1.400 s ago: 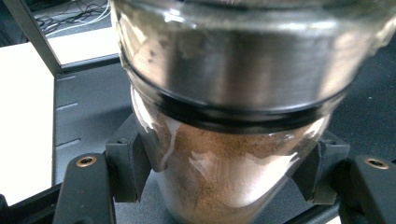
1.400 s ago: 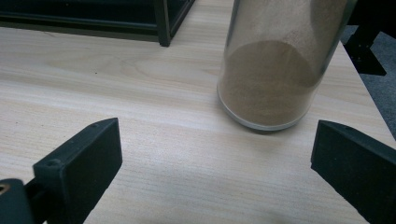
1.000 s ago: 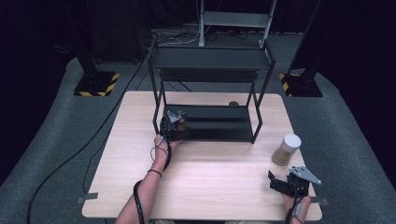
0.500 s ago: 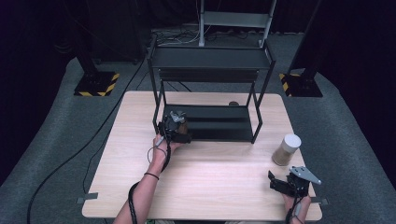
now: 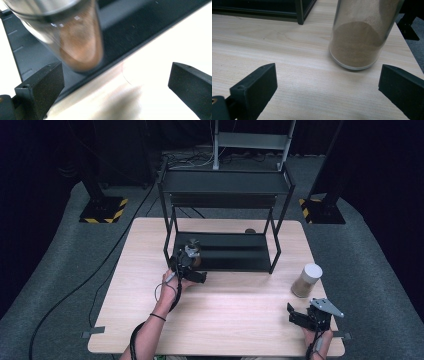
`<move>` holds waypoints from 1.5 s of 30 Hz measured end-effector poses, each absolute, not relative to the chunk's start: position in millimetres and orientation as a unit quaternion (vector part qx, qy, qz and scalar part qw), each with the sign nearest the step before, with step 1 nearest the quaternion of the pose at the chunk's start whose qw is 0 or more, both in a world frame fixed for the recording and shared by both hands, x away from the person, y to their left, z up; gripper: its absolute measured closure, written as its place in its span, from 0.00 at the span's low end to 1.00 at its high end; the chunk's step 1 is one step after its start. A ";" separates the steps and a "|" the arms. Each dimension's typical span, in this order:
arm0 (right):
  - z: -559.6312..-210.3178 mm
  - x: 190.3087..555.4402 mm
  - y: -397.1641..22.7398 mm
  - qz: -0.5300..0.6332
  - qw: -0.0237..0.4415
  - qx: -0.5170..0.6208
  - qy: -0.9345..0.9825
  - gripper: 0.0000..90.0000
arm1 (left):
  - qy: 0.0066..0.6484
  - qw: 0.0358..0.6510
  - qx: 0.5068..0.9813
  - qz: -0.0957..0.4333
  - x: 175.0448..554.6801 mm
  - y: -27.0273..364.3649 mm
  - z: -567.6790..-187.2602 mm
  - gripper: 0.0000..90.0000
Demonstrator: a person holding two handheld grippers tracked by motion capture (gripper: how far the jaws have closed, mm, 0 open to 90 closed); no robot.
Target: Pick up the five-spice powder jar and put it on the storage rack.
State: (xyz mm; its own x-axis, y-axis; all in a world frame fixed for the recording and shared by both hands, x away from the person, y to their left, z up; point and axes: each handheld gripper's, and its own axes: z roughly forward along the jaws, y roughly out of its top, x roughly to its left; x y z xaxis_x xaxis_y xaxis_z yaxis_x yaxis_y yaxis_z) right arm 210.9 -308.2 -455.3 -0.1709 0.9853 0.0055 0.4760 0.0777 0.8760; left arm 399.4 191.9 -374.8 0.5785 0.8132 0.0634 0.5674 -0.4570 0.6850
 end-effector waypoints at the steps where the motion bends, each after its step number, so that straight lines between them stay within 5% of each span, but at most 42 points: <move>1: -455.2 211.1 -308.2 0.391 0.325 0.555 0.658 0.01 | 0.412 0.315 0.832 0.196 396.1 192.4 -374.8 0.00; 30: -454.5 211.7 -307.0 0.387 0.326 0.556 0.660 0.01 | 0.415 0.310 0.832 0.198 294.2 220.3 -407.2 0.00; 45: -454.6 211.7 -307.8 0.389 0.324 0.556 0.659 0.01 | 0.440 0.318 0.814 0.207 278.7 231.5 -415.3 0.00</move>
